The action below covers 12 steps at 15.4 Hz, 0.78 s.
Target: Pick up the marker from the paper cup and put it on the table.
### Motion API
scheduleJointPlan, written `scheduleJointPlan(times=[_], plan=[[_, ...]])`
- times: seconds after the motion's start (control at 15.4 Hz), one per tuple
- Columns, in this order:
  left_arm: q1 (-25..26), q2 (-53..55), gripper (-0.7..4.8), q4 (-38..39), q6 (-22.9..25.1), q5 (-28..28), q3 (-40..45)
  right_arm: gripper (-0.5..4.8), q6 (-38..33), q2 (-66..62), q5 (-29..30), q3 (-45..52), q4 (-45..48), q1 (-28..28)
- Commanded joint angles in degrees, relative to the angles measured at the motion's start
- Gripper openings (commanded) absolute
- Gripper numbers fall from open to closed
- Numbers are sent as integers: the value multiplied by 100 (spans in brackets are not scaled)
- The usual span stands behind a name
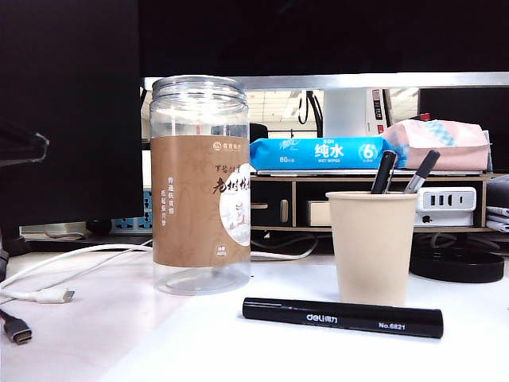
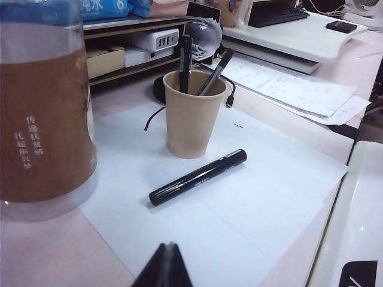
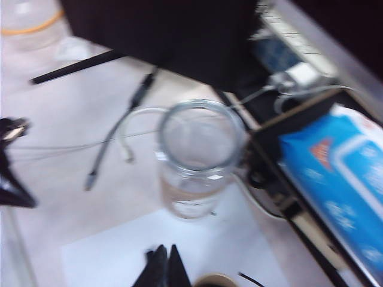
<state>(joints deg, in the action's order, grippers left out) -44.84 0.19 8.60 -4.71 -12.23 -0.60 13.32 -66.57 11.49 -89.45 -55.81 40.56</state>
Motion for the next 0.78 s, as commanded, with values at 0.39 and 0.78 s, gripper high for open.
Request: scheduleJointPlan(times=[0.39, 0.78], plan=[[-7, 2, -4, 57, 17, -50, 4, 14, -48, 1010, 435, 1585, 2223, -3480], [-7, 0, -4, 57, 17, -42, 4, 34, -1259, 2662, 4, 3711, 3731, -3770]])
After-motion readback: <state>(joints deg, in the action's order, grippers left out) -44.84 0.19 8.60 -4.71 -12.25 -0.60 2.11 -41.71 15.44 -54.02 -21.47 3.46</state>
